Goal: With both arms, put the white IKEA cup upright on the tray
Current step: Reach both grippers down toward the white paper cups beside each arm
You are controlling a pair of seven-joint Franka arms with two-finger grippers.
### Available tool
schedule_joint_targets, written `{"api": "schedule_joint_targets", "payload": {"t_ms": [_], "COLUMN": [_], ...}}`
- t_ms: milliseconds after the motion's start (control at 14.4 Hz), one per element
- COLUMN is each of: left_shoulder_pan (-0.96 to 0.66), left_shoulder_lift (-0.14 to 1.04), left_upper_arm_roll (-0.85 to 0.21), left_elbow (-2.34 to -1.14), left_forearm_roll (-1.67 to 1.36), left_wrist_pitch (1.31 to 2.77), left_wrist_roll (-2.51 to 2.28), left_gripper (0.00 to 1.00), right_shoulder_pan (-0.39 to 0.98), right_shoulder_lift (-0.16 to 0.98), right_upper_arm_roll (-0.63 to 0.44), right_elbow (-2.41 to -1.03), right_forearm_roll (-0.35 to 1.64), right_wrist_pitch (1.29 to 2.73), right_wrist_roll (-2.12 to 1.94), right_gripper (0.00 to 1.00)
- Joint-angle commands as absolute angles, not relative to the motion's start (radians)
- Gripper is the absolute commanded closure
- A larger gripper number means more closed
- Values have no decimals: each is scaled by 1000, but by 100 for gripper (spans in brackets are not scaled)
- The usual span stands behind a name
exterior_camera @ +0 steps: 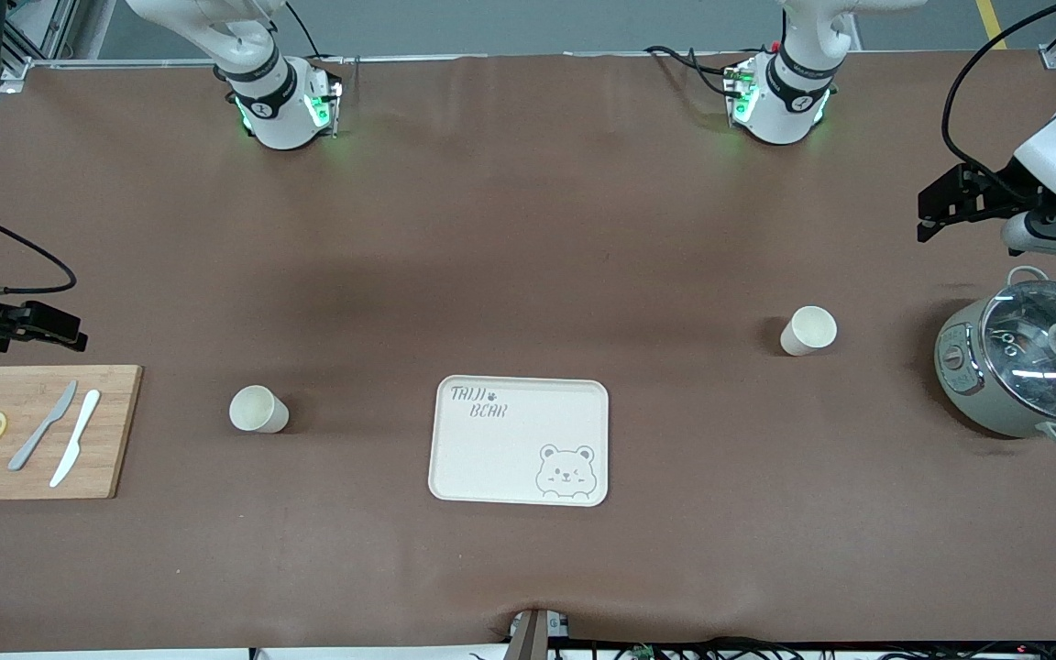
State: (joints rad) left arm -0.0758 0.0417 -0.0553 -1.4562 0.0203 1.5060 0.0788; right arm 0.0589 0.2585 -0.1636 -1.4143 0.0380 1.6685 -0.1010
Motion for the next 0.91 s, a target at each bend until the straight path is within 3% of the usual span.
{"api": "schedule_joint_targets", "payload": {"t_ms": [0,418,836], "left_shoulder_pan": [-71,-69,-67], "left_shoulder_lift": [44,55,38], "left_upper_arm_roll": [-60,-54,-55], "left_elbow": [-1453,-1465,-1690], "left_forearm_roll": [32,-12,-11], "left_wrist_pitch": [1505,1517,1739], "left_wrist_roll": [74,51,69], "left_gripper": [0,0,0], "right_shoulder_pan": [64,64,64], "right_shoulder_lift": [229,232,233], "right_upper_arm_roll": [-160,-160,-158], "right_elbow": [-1451,-1456,-1491], "right_forearm_roll": [17,17,17], "right_wrist_pitch": [1681,1689,1727], "right_wrist_roll": [-83,-83,-86], "right_gripper": [0,0,0]}}
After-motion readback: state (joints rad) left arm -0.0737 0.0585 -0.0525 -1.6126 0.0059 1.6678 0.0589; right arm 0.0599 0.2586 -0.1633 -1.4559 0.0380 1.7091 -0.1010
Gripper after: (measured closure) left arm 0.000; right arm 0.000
